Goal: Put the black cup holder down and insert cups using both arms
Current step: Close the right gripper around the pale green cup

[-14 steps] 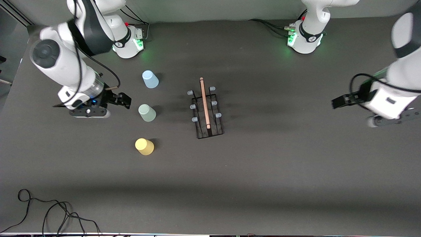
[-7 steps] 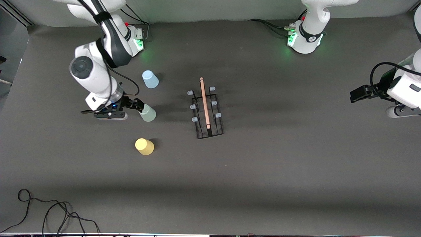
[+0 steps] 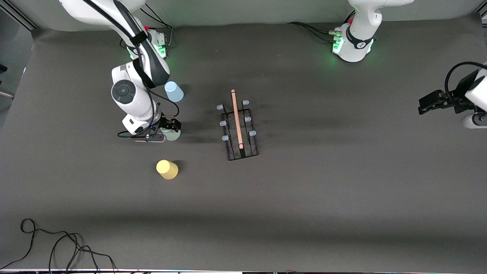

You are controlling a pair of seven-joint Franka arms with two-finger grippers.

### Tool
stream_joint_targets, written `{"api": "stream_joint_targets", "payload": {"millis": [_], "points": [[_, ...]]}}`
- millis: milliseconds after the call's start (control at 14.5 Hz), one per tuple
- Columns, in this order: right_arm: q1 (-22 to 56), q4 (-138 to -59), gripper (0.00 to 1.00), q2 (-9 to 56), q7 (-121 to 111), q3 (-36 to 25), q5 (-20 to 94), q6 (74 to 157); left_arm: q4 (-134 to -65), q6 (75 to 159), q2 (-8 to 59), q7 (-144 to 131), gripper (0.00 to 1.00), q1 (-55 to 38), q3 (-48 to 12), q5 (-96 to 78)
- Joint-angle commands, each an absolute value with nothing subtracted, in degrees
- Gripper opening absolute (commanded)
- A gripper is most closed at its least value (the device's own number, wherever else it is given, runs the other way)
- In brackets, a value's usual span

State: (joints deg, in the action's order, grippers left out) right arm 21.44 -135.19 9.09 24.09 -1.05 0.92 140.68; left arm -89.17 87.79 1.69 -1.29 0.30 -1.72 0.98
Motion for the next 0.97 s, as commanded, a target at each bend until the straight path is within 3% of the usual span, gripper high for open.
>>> {"api": "stream_joint_targets", "payload": {"millis": [0, 138, 898], "points": [[21.6, -136.2, 1.00, 9.2, 23.6, -1.7, 1.8, 141.7, -89.1, 88.1, 0.4, 0.6, 1.00, -1.0, 0.9, 1.2], [21.6, -137.0, 1.00, 9.6, 23.6, -2.5, 1.8, 142.7, -89.4, 87.6, 0.4, 2.7, 1.00, -2.5, 3.5, 1.1], [22.0, -137.1, 0.99, 13.4, 23.7, -2.3, 1.8, 143.1, -90.2, 87.1, 0.1, 2.3, 1.00, -2.8, 3.3, 1.1]]}}
